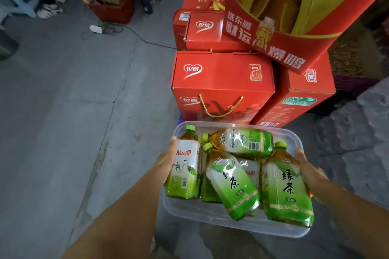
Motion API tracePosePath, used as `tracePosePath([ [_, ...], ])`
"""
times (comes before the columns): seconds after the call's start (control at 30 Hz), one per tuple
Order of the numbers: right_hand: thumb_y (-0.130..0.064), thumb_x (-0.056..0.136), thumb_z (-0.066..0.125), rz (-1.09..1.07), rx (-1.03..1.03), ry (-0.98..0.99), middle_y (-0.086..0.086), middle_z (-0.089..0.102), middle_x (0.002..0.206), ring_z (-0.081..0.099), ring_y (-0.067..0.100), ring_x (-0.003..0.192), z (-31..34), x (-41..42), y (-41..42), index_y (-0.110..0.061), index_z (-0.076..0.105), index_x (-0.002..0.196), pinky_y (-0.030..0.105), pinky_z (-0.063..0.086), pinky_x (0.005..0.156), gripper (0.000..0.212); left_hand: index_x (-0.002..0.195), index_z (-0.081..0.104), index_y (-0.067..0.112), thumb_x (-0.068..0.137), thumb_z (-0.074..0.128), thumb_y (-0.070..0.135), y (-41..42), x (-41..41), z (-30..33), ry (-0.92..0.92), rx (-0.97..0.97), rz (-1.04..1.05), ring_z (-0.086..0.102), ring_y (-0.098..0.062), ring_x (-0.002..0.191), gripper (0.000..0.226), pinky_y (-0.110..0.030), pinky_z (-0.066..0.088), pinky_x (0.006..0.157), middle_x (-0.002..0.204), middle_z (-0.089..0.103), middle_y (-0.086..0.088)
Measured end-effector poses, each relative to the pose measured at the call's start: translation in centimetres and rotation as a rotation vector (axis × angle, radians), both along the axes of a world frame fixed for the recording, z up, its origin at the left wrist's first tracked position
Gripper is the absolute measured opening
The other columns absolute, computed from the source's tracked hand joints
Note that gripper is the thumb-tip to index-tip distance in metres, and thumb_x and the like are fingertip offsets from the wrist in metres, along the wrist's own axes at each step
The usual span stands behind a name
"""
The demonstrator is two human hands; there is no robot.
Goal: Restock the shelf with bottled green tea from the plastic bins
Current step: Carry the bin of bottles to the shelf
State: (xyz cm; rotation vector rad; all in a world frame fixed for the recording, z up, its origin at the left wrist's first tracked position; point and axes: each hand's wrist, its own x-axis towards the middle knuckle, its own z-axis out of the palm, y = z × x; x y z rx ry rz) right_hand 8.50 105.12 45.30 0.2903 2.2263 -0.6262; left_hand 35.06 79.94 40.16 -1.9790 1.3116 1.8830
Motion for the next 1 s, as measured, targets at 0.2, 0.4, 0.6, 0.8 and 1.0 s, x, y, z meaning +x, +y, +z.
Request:
tracePosePath([
  [0.2,-0.075,0.087,0.035,0.167,0.067,0.026,0.030,0.037,0.148,0.044,0.046,0.130,2.4,4.6,-2.9,0.004,0.053,0.132,0.050,0.036,0.105,0.093,0.109,0.073,0.011,0.023,0.048,0.107,1.9,8.5,-2.1,0.050,0.138,0.177,0.074,-0.039,0.092,0.131,-0.059,0.056,0.090,0.098,0.076,-0.020],
  [0.4,-0.082,0.081,0.031,0.328,0.087,-0.027,0.028,0.043,0.144,0.046,0.043,0.129,2.0,12.4,-7.4,0.005,0.049,0.135,0.050,0.037,0.107,0.103,0.107,0.073,0.011,0.016,0.044,0.108,0.8,19.2,-3.1,0.023,0.139,0.304,0.074,-0.040,0.088,0.136,-0.059,0.057,0.088,0.096,0.076,-0.022],
  [0.6,-0.070,0.092,0.029,0.496,0.077,-0.065,0.029,0.054,0.130,0.053,0.039,0.108,1.8,23.6,-15.0,0.001,0.060,0.102,0.045,0.039,0.097,0.078,0.107,0.074,0.012,0.034,0.044,0.109,-2.7,33.2,-3.4,0.038,0.147,0.415,0.074,-0.041,0.091,0.125,-0.059,0.056,0.090,0.099,0.075,-0.022],
  [0.8,-0.096,0.067,0.019,0.717,0.061,-0.025,0.026,0.063,0.116,0.060,0.039,0.105,-0.3,36.6,-25.8,-0.001,0.065,0.101,0.042,0.045,0.091,0.111,0.095,0.076,0.014,0.066,0.038,0.098,-6.8,46.8,1.3,0.045,0.039,0.665,0.074,-0.039,0.089,0.096,-0.055,0.057,0.089,0.089,0.077,-0.019],
  [1.0,-0.086,0.076,0.023,0.974,-0.026,-0.014,0.028,0.047,0.142,0.048,0.039,0.128,0.3,49.8,-37.9,0.001,0.057,0.132,0.043,0.039,0.104,0.110,0.105,0.074,0.014,0.026,0.038,0.112,-10.0,62.8,-2.6,-0.060,0.030,0.855,0.074,-0.041,0.089,0.130,-0.058,0.057,0.087,0.097,0.076,-0.019],
])
